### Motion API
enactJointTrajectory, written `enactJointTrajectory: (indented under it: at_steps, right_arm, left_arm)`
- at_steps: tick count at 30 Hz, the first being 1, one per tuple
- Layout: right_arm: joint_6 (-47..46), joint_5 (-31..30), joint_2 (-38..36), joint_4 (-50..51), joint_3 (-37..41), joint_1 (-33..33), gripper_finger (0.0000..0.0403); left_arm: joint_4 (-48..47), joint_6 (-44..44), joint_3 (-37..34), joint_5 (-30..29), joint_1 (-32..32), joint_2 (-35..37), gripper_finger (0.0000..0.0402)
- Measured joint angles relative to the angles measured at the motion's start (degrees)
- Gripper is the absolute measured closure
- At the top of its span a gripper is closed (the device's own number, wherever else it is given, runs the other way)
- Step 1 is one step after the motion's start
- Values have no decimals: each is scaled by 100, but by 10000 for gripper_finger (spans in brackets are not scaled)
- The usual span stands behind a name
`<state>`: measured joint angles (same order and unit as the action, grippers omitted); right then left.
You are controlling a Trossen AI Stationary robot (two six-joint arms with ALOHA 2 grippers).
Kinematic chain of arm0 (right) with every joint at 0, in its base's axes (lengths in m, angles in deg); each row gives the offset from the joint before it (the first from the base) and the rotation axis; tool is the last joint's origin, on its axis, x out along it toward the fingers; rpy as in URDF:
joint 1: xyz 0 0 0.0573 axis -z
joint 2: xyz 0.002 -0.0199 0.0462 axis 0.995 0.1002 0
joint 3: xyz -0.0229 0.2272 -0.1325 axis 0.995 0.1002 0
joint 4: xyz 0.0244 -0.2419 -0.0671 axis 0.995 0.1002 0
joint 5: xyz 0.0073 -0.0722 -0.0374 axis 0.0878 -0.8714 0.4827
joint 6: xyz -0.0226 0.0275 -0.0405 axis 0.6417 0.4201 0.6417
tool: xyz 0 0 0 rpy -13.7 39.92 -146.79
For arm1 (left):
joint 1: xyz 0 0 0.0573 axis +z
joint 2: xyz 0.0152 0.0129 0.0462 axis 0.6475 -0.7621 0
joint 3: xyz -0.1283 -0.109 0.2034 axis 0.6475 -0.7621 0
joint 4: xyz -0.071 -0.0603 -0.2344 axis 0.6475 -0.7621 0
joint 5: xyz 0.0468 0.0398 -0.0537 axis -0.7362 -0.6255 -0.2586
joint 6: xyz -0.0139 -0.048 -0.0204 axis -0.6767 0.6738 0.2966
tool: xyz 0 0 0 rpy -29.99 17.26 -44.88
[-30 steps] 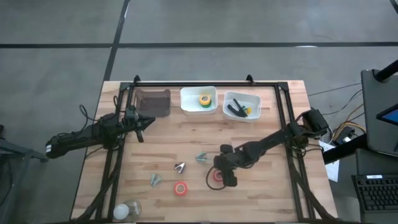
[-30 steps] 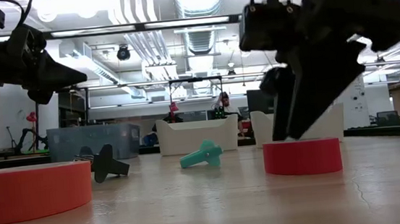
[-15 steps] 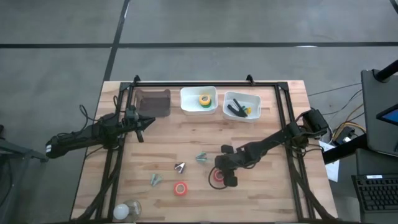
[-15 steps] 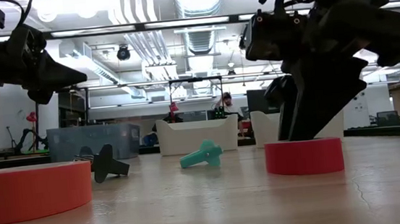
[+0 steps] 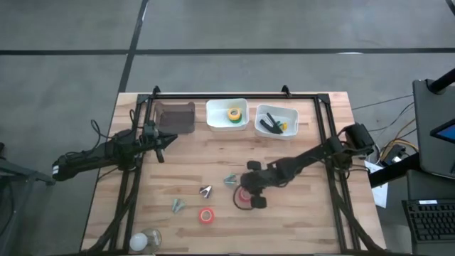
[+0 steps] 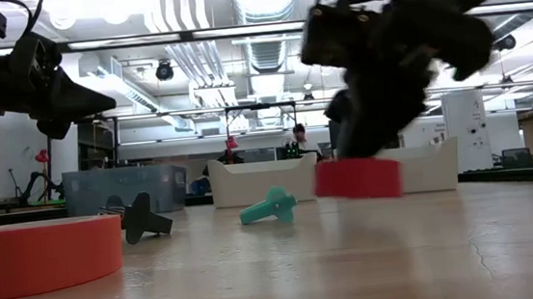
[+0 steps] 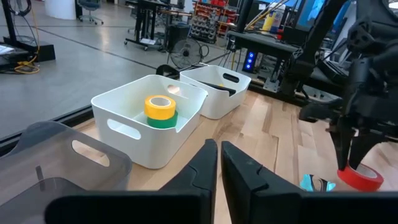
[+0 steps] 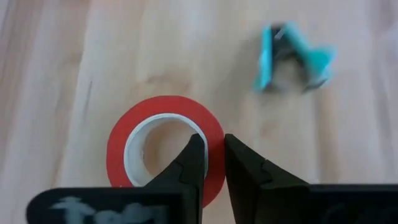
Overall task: Pick and place Stapler, Stapler remover, tape
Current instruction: Put the red tape into the left white bin
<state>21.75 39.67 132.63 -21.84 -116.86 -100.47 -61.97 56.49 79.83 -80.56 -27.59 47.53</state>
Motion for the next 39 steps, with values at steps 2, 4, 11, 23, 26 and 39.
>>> enactJointTrajectory:
  at_steps: [2, 4, 11, 23, 26, 39]
  right_arm:
    - [214, 0, 0, 13, -158, 189, 360]
    - [453, -29, 0, 20, -339, 396, 355]
    - [1393, -713, 0, 677, -1038, 1237, 355]
    - [1832, -785, 97, 56, -1699, 3012, 355]
    - [1869, -738, 369, 0, -1884, 3273, 353]
    - [1720, -708, 1693, 634, -3348, 3752, 347]
  left_arm:
    - [0, 1, 1, 0, 1, 0, 376]
    - [0, -1, -1, 0, 1, 0, 377]
    - [0, 1, 0, 0, -1, 0, 376]
    - [0, -1, -1, 1, 1, 0, 376]
    - [0, 0, 1, 1, 0, 1, 378]
    - [0, 0, 0, 0, -1, 2, 378]
